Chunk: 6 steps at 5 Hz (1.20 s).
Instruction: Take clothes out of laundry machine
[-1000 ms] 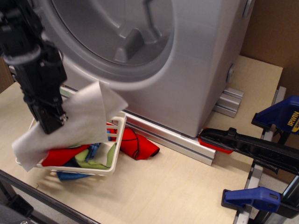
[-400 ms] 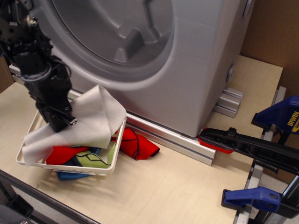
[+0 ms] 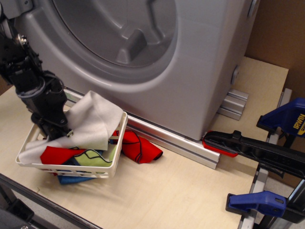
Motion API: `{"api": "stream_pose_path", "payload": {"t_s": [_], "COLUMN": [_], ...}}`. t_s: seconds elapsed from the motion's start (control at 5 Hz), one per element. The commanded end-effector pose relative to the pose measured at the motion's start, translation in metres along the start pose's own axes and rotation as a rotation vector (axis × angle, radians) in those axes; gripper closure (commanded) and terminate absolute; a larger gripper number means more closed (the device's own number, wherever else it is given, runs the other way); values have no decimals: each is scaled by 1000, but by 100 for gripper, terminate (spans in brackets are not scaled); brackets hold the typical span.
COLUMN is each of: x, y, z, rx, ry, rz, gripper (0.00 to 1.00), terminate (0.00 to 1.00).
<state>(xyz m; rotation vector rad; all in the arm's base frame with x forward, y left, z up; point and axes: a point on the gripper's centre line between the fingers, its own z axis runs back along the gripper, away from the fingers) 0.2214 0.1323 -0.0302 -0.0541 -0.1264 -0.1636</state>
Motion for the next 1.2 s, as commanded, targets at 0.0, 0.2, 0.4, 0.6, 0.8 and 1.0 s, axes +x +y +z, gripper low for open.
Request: {"api": "stream_pose_path", "payload": {"t_s": [0.0,0.2,0.4,0.6,0.8,1.0], "x": [-4,42,52,56,56,56], "y": [-3,-22,-27,-23,-11,-11], "z": [54,96,119,138,151,151], "rx": [66,83,95,100,65,65], "ry": [-22,-11,-46,-46,21,21], "rz": [57,68,66,81,162,162], "gripper": [0,0,0,0,0,0], "terminate": [0,0,0,0,0,100]}}
